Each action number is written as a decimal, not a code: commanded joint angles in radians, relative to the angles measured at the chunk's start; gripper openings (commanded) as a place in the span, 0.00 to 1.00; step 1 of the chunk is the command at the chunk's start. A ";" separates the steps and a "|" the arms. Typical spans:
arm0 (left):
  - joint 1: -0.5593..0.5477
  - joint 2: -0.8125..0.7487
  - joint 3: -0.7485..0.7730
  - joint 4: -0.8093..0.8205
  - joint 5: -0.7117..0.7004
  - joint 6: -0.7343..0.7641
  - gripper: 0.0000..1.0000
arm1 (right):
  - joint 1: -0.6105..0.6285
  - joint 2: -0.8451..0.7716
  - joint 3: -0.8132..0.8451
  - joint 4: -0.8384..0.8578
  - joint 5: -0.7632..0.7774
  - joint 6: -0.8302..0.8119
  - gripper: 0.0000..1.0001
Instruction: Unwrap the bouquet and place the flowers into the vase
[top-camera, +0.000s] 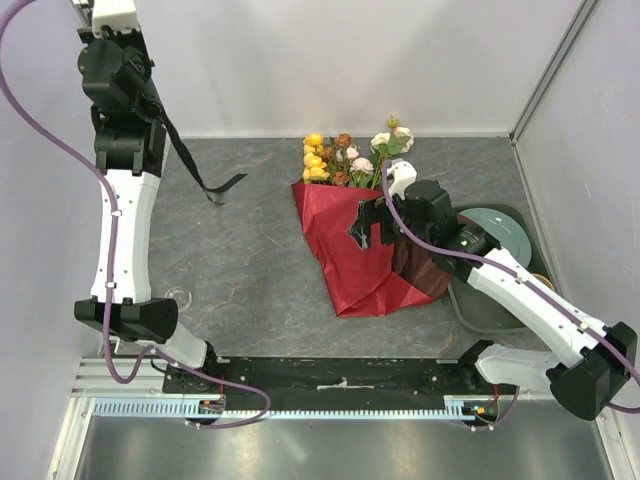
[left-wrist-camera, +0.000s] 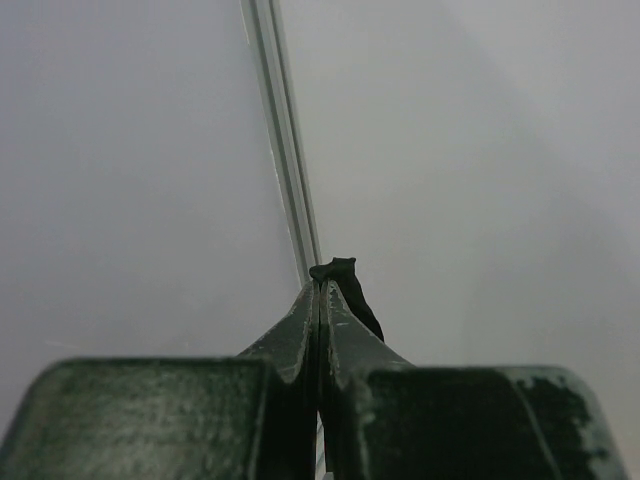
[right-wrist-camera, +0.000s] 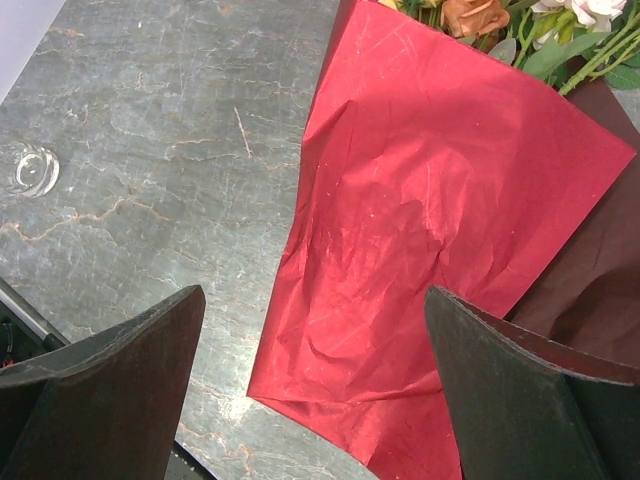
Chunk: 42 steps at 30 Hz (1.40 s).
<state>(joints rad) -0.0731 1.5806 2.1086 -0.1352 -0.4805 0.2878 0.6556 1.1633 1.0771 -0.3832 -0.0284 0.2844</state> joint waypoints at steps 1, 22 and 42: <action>0.010 -0.057 -0.091 0.124 -0.017 0.070 0.02 | 0.003 0.019 0.050 0.006 -0.011 0.006 0.98; 0.019 0.065 -0.645 0.441 -0.141 0.091 0.02 | 0.003 0.012 -0.006 0.010 -0.013 0.033 0.98; 0.019 0.219 -0.404 -0.257 -0.287 -0.398 0.99 | -0.191 0.242 -0.052 -0.013 0.030 0.174 0.98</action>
<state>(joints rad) -0.0566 1.8431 1.6302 -0.1909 -0.8032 0.1188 0.5434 1.3815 1.0370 -0.4038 0.0189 0.4049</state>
